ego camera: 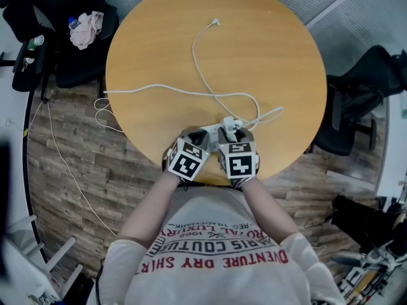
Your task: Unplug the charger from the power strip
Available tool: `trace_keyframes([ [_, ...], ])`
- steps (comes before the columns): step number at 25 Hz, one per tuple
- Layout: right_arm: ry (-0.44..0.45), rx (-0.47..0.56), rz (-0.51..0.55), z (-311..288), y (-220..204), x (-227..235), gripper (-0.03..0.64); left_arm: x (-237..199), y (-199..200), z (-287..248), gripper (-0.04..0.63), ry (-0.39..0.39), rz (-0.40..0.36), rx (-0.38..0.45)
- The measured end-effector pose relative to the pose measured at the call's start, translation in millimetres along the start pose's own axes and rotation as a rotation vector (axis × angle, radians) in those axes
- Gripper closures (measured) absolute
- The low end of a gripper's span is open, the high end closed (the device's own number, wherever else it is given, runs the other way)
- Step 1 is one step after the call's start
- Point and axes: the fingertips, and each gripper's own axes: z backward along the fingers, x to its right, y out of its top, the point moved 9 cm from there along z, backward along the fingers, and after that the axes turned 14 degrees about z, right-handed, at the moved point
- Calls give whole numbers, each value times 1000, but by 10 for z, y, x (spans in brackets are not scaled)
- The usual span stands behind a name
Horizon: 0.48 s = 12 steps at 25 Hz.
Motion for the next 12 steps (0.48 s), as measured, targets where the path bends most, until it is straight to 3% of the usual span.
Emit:
trace_keyframes([
  [7, 12, 90, 25, 272, 105, 47, 462, -19, 0, 14, 561, -20, 31, -29],
  [12, 4, 182, 43, 549, 247, 107, 462, 33, 64, 105, 561, -13, -30, 21],
])
